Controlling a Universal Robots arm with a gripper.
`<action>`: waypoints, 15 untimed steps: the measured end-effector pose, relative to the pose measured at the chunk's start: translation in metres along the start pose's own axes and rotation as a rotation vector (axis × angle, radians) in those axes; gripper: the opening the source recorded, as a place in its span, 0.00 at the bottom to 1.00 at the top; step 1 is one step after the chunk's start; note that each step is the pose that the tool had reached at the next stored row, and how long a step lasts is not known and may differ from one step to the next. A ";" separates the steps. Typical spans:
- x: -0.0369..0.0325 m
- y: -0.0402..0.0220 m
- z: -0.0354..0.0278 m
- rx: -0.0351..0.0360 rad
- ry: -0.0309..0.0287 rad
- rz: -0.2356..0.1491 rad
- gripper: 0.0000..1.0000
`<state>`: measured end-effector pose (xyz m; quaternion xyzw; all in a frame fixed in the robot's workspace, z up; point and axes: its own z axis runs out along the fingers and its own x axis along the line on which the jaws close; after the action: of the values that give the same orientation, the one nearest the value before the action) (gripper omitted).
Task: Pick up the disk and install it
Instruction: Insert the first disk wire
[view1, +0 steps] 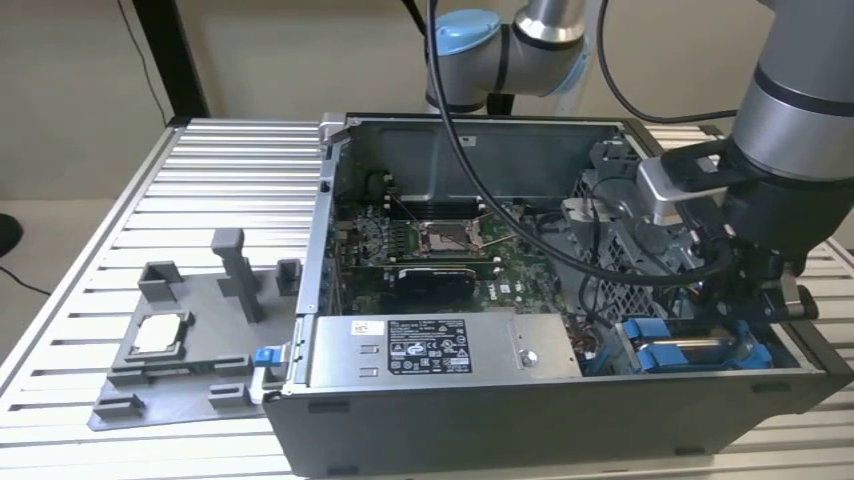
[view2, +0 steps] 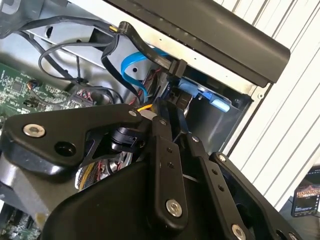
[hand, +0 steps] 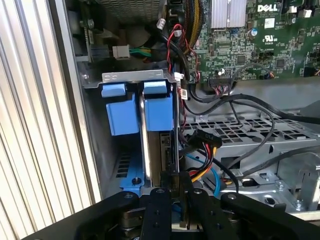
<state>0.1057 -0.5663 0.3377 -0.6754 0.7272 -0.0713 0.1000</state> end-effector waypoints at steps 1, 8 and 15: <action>0.0000 -0.0001 0.0005 0.0002 -0.0002 0.000 0.00; 0.0001 -0.0004 0.0025 0.0023 -0.0001 0.000 0.00; 0.0001 -0.0008 0.0040 0.0025 0.0002 0.000 0.00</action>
<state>0.1074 -0.5663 0.3340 -0.6753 0.7271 -0.0723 0.1008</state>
